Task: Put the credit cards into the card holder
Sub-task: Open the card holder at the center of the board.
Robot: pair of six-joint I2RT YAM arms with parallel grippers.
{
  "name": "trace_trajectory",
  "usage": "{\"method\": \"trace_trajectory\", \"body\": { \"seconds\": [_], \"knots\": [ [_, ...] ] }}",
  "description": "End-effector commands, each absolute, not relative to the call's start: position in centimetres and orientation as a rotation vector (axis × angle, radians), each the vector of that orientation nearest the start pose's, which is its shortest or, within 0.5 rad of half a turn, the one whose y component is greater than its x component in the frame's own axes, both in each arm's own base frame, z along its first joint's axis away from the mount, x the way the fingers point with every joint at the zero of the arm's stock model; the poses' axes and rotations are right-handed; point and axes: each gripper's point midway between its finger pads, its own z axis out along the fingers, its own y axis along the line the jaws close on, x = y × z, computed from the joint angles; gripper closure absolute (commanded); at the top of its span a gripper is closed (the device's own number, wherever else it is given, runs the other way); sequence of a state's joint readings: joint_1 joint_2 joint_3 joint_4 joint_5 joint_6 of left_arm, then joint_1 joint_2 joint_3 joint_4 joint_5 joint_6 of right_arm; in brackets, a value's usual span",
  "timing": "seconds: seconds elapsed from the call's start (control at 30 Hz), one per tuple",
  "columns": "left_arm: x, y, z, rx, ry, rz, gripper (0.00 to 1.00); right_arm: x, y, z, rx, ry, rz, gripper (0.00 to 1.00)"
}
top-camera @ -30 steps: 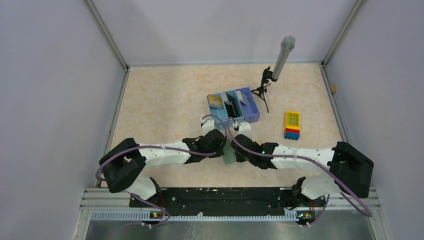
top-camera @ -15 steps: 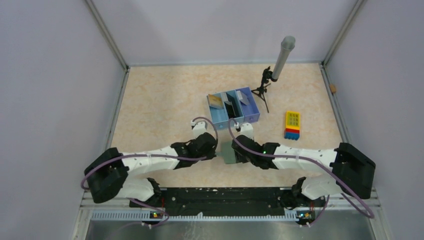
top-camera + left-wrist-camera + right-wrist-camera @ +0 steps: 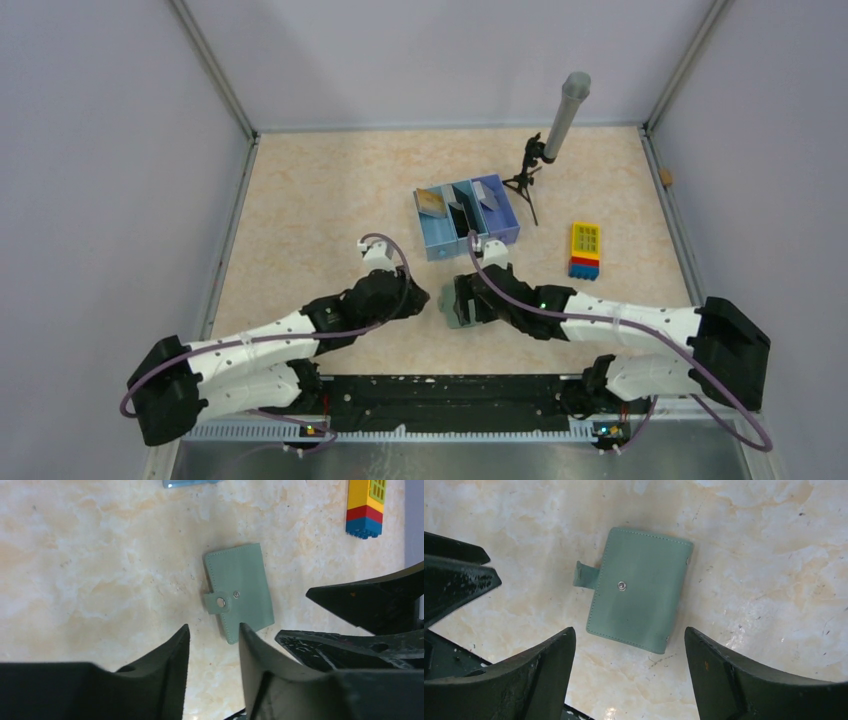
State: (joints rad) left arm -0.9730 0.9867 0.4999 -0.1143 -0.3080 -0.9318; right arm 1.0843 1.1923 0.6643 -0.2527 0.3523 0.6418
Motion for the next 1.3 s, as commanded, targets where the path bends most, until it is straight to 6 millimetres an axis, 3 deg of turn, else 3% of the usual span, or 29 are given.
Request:
{"method": "trace_trajectory", "body": {
  "seconds": [0.0,0.07,0.17,0.37,0.53,0.63,0.73,0.83,1.13,1.27],
  "knots": [
    [19.3,-25.8,10.8,-0.111,2.245,-0.815,0.46,18.1,27.3,8.6,-0.261,2.332,0.499,0.22],
    [19.4,-26.7,10.9,-0.088,2.257,-0.832,0.34,18.4,26.6,8.2,-0.203,2.339,0.464,0.21],
    [19.9,-28.0,10.4,-0.039,2.293,-0.810,0.23,18.7,24.8,7.9,-0.110,2.341,0.388,0.20],
    [21.2,-29.1,7.9,-0.025,2.392,-0.668,0.15,19.0,22.0,7.3,-0.014,2.351,0.368,0.20],
    [21.8,-30.2,6.3,0.013,2.444,-0.608,0.14,18.9,20.8,6.7,0.002,2.354,0.365,0.20],
    [21.8,-30.1,5.1,0.033,2.507,-0.529,0.22,18.9,20.6,6.5,0.000,2.358,0.353,0.22],
    [21.7,-29.5,4.4,0.032,2.523,-0.486,0.39,18.9,20.5,6.4,0.001,2.357,0.351,0.24],
    [21.5,-29.4,4.7,0.023,2.515,-0.506,0.58,18.9,20.5,6.2,0.000,2.356,0.348,0.27],
    [20.2,-29.2,5.2,-0.027,2.517,-0.605,1.00,18.8,22.3,6.2,-0.105,2.360,0.416,0.27],
    [19.9,-28.5,6.9,-0.053,2.467,-0.659,1.00,18.8,23.1,6.4,-0.160,2.363,0.387,0.24]
  ]
}}
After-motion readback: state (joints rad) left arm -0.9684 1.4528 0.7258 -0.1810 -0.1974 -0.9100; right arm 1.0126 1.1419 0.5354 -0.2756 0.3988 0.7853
